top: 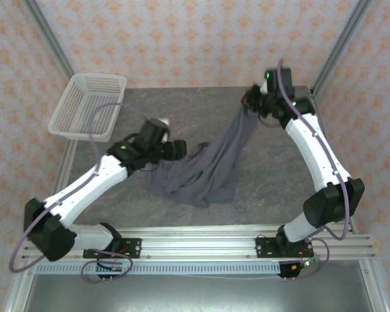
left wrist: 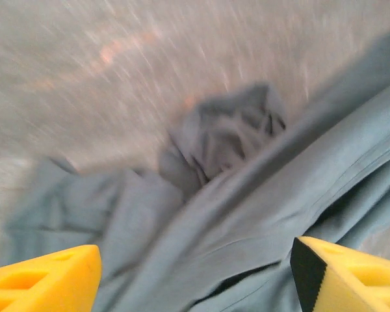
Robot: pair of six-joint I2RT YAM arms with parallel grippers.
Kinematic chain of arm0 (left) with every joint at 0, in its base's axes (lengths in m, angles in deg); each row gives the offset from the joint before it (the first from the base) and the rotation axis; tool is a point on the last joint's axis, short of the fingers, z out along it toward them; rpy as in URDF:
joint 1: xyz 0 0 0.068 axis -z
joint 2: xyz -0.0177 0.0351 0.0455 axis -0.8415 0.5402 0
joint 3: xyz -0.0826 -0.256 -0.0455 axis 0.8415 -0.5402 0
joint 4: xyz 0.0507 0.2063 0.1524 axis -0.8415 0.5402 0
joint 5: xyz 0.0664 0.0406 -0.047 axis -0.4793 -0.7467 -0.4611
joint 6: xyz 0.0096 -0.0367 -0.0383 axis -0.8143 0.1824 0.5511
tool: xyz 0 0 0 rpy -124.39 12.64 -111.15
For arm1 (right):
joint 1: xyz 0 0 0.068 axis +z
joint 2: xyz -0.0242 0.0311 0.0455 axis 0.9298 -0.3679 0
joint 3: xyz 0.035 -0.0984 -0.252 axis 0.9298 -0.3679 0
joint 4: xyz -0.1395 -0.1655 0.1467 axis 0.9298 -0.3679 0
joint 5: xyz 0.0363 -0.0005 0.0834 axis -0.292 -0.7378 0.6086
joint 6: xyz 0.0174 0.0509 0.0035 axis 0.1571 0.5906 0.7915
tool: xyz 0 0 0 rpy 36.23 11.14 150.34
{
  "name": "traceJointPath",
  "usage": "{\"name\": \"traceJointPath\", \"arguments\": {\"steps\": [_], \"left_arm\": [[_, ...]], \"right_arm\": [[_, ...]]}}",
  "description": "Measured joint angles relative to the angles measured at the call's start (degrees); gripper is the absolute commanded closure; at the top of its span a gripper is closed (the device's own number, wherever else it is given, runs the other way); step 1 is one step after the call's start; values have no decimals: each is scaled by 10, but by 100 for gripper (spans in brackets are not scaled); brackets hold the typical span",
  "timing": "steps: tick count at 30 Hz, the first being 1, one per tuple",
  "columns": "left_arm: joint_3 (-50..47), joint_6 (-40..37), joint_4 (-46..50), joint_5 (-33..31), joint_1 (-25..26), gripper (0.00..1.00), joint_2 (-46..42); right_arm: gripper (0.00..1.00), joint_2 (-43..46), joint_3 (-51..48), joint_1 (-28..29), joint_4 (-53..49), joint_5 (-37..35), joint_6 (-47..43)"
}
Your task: Fold the inside-out t-shirt
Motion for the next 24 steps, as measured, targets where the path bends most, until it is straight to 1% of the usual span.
{"name": "traceJointPath", "arguments": {"steps": [2, 4, 5, 7, 8, 10, 12, 14, 15, 16, 18, 20, 21, 22, 24], "left_arm": [[10, 10, 0, -11, -45, 20, -35], [26, 14, 0, -22, -77, 19, -58], [42, 15, 0, -26, -88, 16, -65], [62, 15, 0, -30, -92, 14, -68], [68, 15, 0, -30, -92, 14, -68], [70, 14, 1, -30, -92, 14, -65], [70, 10, 1, -29, -92, 15, -53], [70, 9, 2, -25, -92, 15, -34], [70, 9, 2, -22, -92, 16, -22], [70, 9, 2, -15, -92, 17, -7], [75, 9, 5, 3, -92, 19, 35], [89, 10, 9, 22, -92, 21, 85], [103, 11, 12, 29, -90, 22, 119], [116, 11, 14, 33, -89, 22, 145], [156, 10, 21, 38, -81, 23, 212]], "right_arm": [[100, -30, 125, 11, 11, 37, -31], [100, -46, 213, 21, 22, 76, -53], [100, -46, 239, 24, 26, 99, -63], [100, -22, 234, 31, 32, 136, -85], [100, 7, 195, 37, 37, 153, -98], [100, 79, 77, 53, 43, 168, -114], [100, 171, -90, 73, 59, 162, -106], [100, 278, -275, 79, 61, 138, -75], [100, 324, -347, 79, 54, 122, -55], [100, 388, -435, 78, 33, 95, -24], [100, 499, -551, 78, -37, 35, 35], [100, 582, -602, 78, -122, -20, 87], [100, 614, -607, 78, -160, -46, 108], [100, 630, -606, 78, -185, -66, 124], [100, 631, -599, 78, -224, -100, 148]]}}
